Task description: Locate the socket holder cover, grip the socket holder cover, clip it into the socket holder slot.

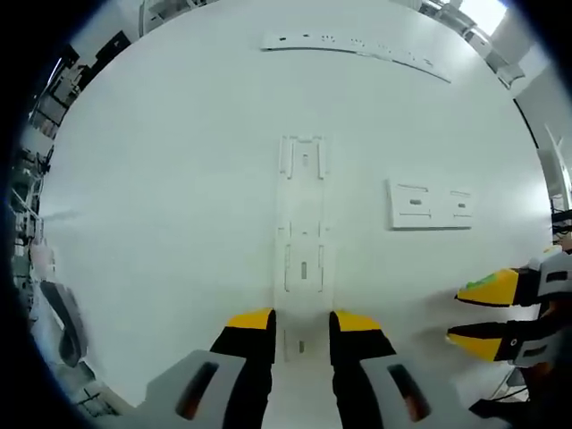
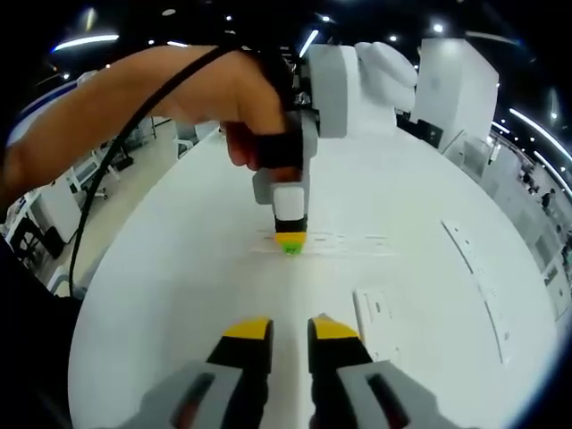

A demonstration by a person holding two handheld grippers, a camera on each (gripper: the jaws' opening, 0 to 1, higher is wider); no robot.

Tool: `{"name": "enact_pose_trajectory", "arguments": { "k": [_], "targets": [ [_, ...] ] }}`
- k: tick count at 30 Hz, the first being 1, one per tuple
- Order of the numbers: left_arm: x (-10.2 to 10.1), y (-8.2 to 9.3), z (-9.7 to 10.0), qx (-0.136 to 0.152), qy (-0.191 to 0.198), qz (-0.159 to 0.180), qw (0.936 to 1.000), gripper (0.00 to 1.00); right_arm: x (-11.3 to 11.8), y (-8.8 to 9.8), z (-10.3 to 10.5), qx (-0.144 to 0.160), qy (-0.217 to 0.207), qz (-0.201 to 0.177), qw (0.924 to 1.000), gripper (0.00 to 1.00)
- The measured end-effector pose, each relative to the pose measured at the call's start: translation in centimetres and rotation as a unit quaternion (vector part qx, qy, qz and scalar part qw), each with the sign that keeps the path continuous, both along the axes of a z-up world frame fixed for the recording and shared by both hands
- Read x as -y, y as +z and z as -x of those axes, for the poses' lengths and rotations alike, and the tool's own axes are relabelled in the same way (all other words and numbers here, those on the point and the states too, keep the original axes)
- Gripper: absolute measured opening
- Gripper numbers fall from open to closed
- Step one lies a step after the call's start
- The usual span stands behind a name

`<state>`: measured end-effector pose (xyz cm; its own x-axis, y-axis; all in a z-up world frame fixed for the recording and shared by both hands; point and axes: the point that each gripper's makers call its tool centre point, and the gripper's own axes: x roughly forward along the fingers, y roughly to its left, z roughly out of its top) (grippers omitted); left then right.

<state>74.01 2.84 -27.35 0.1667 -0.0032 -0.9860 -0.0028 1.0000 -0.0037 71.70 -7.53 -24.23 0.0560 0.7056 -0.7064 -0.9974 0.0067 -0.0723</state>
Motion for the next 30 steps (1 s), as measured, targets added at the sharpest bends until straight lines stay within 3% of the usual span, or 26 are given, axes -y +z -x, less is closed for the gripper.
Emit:
{"name": "enact_pose_trajectory", "arguments": {
  "k": [18, 30],
  "targets": [
    [0.5, 0.1, -2.1, 0.06, 0.001, 0.0, 0.9982, 0.24, 0.0, -0.4, -0.6, -0.003, -0.008, 0.001, 1.0, 0.17],
    [0.4, 0.2, -2.3, 0.065, 0.001, 0.004, 0.9979, 0.24, -0.2, -0.3, -1.3, -0.004, -0.021, -0.009, 0.9997, 0.18]
  ]
}}
